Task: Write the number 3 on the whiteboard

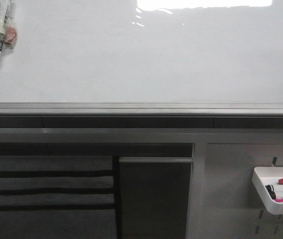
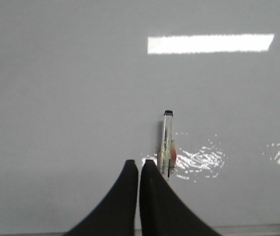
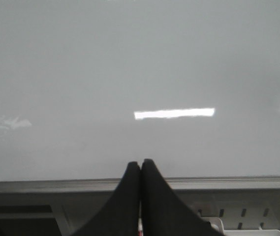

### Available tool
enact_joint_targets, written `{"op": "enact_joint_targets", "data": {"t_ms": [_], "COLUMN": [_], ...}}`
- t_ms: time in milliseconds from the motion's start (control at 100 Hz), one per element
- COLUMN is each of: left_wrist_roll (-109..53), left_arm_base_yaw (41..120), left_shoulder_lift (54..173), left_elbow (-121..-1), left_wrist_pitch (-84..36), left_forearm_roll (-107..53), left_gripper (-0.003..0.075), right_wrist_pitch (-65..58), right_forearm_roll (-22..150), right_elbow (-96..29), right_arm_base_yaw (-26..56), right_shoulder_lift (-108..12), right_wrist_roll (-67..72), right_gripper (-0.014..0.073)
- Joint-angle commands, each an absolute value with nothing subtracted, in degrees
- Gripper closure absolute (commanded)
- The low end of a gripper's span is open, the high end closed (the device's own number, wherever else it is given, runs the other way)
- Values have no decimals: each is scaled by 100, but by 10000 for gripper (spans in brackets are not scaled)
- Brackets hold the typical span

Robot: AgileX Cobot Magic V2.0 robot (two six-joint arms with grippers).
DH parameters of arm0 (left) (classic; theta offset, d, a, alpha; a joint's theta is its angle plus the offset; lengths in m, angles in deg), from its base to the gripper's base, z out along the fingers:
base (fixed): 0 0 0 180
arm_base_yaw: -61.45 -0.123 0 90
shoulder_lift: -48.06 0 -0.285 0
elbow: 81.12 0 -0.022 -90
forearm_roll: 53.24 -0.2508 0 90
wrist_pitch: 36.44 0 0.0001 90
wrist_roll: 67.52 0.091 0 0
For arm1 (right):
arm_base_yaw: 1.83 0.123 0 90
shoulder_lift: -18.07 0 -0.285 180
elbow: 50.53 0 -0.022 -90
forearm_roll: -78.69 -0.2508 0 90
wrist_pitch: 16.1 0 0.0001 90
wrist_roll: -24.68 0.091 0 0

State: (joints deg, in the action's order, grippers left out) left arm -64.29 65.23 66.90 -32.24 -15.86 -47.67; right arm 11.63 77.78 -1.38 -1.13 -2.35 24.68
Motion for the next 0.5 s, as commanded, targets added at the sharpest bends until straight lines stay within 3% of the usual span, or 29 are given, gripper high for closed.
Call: {"op": "enact_joint_targets", "data": {"t_ms": [0,140,490], "left_wrist_roll": [-6430,-6430,-6430], "left_arm_base_yaw": [6501,6501,6501], "left_shoulder_lift": [7304,7821,8364], "left_elbow": [-3868,-4228,-4216], "left_wrist_pitch": [-1304,-1081,-1249], "left_forearm_roll": [-4891,-4879,-4638], "left_gripper": [741,741,741], "right_wrist_pitch": [1389,1885,2053], "right_forearm_roll": [7779,7779,7659], "right_elbow": [-864,-1447,-1474], "right_arm_base_yaw": [-138,-138,-138], "right_shoulder_lift": [-900,-1637,-2419], "right_wrist_roll": [2117,2072,2072], "right_gripper": [663,663,663]}}
